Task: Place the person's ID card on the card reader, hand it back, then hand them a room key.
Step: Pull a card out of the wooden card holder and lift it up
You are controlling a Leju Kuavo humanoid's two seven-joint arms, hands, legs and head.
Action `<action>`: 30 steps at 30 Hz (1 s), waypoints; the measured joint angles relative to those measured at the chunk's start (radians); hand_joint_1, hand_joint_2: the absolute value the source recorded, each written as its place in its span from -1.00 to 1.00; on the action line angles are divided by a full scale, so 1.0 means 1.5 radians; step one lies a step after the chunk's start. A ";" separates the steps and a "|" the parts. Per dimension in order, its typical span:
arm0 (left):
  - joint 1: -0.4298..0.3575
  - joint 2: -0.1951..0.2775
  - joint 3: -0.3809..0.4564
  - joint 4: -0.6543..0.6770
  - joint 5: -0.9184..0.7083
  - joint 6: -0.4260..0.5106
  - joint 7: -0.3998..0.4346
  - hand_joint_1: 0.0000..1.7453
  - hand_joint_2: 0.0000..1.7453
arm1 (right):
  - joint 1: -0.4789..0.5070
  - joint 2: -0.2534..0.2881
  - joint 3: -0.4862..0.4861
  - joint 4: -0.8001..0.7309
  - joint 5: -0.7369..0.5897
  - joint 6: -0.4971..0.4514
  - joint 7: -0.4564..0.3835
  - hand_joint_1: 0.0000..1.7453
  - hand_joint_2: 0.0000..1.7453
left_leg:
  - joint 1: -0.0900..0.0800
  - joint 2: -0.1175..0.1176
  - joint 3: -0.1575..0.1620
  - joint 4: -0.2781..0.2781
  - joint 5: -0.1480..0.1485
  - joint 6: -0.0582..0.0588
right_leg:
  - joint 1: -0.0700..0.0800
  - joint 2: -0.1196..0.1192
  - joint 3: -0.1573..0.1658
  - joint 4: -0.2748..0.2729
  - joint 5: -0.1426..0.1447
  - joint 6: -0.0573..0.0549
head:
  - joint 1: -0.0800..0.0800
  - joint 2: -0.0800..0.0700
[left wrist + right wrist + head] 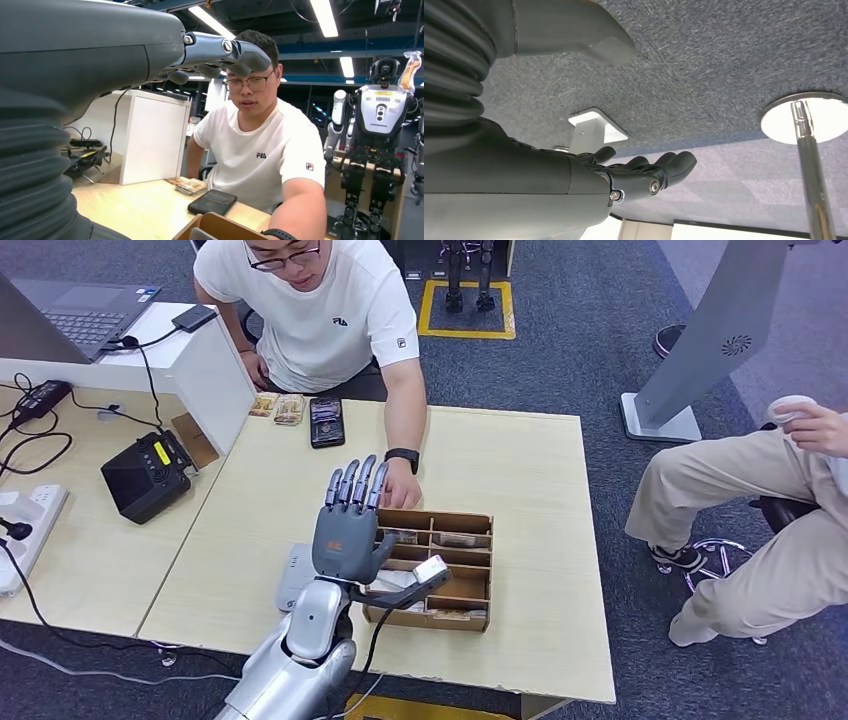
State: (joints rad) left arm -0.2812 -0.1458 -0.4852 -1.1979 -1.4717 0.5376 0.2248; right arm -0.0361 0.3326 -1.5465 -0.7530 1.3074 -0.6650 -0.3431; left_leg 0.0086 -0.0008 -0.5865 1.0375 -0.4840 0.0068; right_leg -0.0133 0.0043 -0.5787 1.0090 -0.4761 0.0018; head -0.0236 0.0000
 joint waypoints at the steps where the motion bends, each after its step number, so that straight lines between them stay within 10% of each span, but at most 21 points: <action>1: 0.000 0.000 0.000 0.000 0.000 0.000 -0.001 -1.00 1.00 | 0.000 0.000 0.000 0.000 -0.001 0.000 0.001 -1.00 1.00 | 0.000 0.000 0.000 0.000 0.000 0.000 | 0.000 0.000 0.000 0.000 0.000 0.000 | 0.000 0.000; 30: -0.002 0.018 -0.026 0.005 -0.013 -0.090 0.000 -1.00 1.00 | -0.003 0.000 0.000 0.006 0.009 0.000 -0.007 -1.00 1.00 | 0.000 0.000 0.000 0.000 0.000 0.000 | 0.000 0.000 0.000 0.000 0.000 0.000 | 0.000 0.000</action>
State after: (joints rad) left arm -0.2844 -0.1186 -0.5241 -1.1903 -1.4920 0.4020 0.2243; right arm -0.0400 0.3326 -1.5465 -0.7435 1.3203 -0.6649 -0.3538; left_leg 0.0086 -0.0007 -0.5865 1.0375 -0.4841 0.0069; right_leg -0.0133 0.0044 -0.5790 1.0090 -0.4762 0.0018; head -0.0235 0.0000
